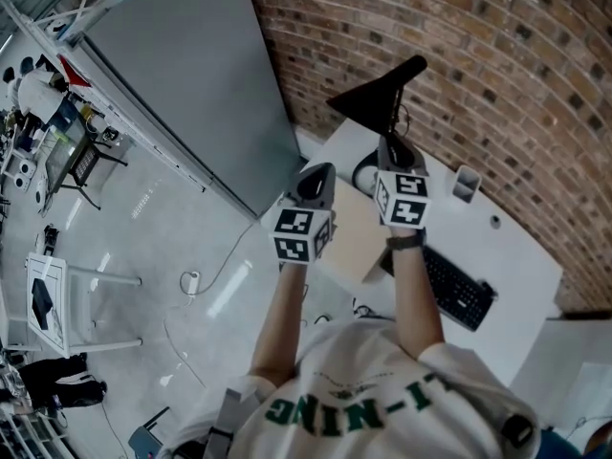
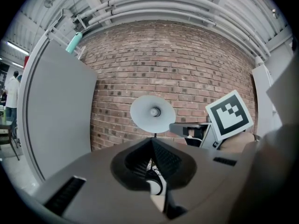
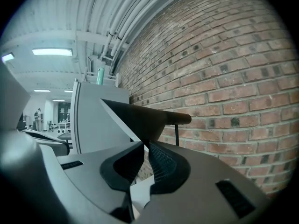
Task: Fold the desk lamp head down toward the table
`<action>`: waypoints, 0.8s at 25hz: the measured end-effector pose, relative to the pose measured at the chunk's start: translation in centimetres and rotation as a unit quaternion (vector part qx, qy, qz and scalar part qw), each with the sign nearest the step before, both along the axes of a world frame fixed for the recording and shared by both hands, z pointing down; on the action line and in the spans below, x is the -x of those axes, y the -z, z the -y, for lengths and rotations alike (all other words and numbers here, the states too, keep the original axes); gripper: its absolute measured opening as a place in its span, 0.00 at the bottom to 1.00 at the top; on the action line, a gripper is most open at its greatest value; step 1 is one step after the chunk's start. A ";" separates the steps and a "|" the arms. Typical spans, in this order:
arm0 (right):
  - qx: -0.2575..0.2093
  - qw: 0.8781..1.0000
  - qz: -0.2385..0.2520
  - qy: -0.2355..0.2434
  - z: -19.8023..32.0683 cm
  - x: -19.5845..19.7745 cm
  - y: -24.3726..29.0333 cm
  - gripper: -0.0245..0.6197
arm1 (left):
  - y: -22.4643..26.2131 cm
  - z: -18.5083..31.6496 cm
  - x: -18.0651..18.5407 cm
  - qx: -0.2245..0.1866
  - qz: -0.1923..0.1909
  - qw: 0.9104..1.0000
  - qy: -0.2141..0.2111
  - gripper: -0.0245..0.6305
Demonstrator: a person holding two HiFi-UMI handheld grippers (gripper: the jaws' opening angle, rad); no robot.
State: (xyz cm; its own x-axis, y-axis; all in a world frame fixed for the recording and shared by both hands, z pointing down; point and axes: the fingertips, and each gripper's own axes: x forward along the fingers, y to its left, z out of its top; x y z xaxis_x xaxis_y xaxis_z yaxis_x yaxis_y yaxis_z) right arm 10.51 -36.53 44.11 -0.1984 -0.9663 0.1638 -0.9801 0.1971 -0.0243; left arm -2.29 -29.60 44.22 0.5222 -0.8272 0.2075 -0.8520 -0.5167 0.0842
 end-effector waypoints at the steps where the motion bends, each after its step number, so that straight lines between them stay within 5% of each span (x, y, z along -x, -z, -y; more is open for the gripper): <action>1: -0.002 1.000 -0.001 0.000 0.0 0.0 0.1 0.09 | -0.2 -0.1 0.0 0.001 0.002 1.000 -0.001 0.04; 20: 0.004 1.000 -0.025 -0.004 0.2 -0.1 -1.5 0.09 | -1.5 -0.4 -1.1 0.022 -0.011 1.000 -0.015 0.04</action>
